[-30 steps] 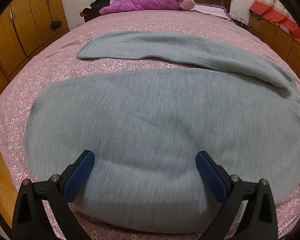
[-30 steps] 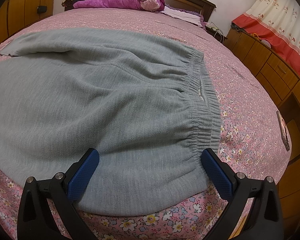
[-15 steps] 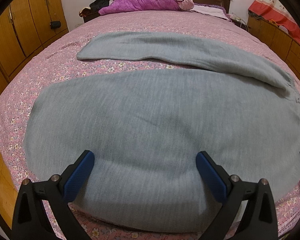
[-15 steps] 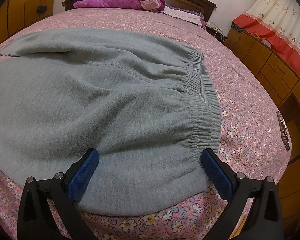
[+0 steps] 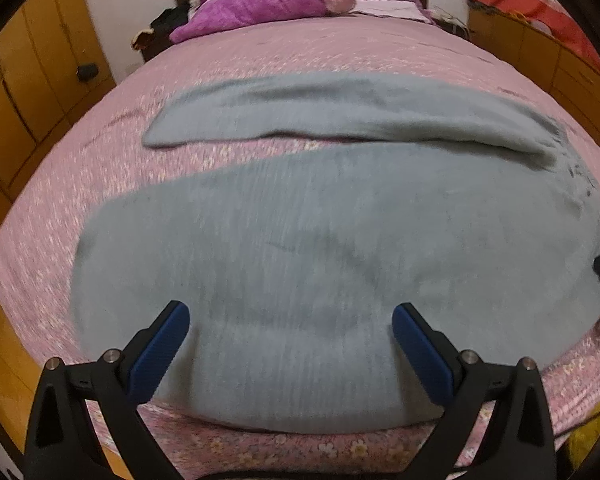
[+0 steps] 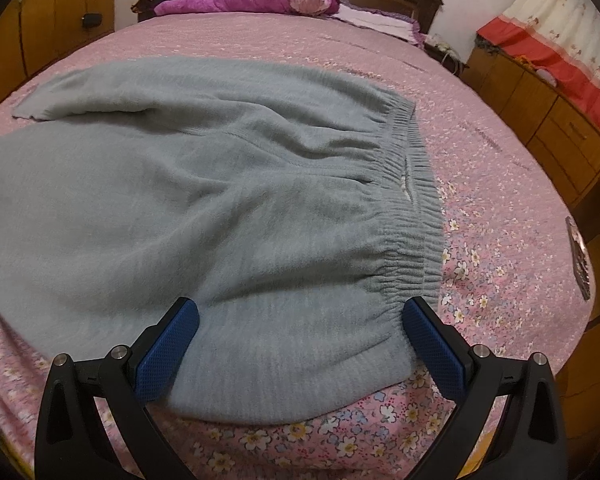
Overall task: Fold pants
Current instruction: 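Lower the left tool to the pant leg edge while the right tool lowers to the waistband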
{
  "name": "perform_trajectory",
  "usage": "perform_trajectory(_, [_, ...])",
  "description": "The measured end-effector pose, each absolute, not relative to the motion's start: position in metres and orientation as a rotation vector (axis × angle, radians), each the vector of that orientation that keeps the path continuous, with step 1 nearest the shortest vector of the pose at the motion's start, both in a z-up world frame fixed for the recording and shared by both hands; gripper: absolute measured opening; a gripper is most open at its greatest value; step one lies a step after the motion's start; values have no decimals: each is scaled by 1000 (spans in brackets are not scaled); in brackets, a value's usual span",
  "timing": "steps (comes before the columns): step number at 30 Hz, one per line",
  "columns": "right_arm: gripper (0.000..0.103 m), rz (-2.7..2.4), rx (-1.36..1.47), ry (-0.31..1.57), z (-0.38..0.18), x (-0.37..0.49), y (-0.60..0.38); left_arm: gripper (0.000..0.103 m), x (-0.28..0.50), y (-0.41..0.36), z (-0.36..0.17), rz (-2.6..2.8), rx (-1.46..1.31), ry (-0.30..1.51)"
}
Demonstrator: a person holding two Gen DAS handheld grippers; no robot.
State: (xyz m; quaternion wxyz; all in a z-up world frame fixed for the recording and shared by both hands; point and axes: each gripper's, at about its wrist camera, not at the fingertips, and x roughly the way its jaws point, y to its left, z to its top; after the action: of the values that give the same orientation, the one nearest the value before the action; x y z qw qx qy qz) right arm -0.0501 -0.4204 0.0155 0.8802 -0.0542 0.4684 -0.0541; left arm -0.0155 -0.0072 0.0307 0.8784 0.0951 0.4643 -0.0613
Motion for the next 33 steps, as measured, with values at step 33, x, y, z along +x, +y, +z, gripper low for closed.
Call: perform_trajectory(33, [99, 26, 24, 841, 135, 53, -482, 103, 146, -62, 152, -177, 255, 850])
